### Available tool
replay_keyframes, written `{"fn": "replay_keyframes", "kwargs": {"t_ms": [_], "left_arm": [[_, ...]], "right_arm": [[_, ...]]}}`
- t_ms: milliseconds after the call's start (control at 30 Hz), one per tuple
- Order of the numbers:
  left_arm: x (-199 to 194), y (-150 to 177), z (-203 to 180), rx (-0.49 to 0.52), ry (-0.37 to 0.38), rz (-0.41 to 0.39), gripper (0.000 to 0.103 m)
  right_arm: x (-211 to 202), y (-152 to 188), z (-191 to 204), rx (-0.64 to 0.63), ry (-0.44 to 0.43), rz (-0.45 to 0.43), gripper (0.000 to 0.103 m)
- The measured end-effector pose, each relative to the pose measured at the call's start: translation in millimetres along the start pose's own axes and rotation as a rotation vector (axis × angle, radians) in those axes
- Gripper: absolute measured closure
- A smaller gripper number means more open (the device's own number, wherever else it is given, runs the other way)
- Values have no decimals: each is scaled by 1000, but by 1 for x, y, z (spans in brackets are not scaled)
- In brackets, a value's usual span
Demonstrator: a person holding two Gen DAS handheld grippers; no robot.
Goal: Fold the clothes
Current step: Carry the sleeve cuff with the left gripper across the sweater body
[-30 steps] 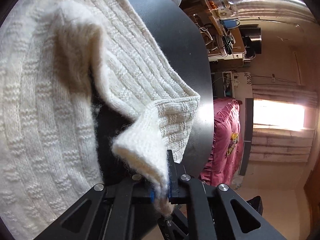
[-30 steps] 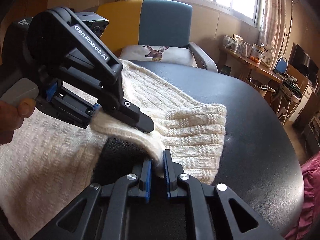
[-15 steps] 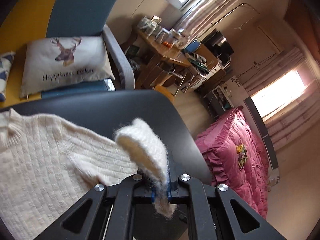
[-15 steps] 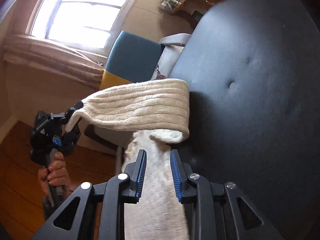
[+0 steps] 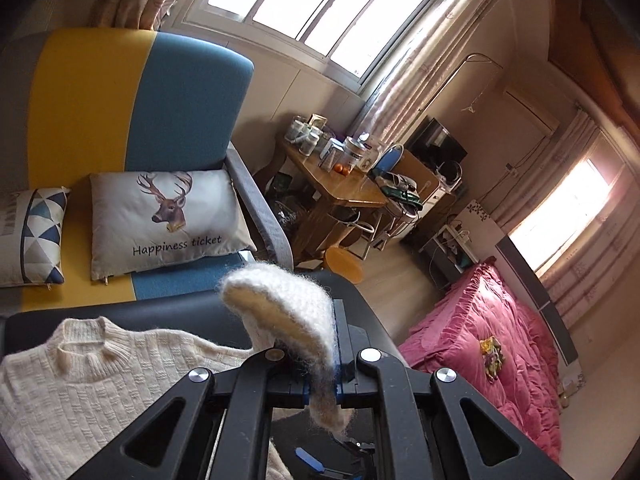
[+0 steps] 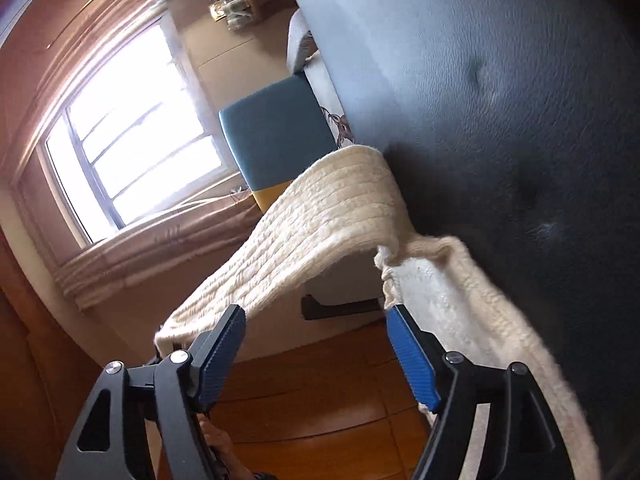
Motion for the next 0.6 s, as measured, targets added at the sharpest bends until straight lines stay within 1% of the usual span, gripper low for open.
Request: {"fn": "replay_keyframes", "kwargs": {"t_ms": [33,100,233,333,433,533,600], "left_arm": [[-7,-4,3,2,-2,-12,95],[-20,-10,11,-1,-5,-30,95],[-43,-17,33,-16,-18,-58,95],[-58,-15,56,-46,-26,-69,95],[-74,-9,85,-73,-50,-77,95],[-90,2,126,-109,-95,-78,95],[-97,16,161,-142,-141,-66,95]], "right_arm": [[9,0,-4,30,-6,-7,26],[27,2,-7,57,-12,-12,19],[67,10,-13,98,-23,2,19],[99,11,-23,118,6,-2,19],[115,4,-27,84,55,-40,19],[119,-5,-22,-5,115,-68,19],[119,-11,-20,-55,147,-81,19]]}}
Point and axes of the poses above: each gripper's, at about its wrist camera, not at the fingertips, and x roughly the way its jaws point, z to its left, y to its underside, the point moved 3 cm from there along x, roughly the way its jaws point, and after that the axes turned 8 degrees about -z, right-handed, at the moved point
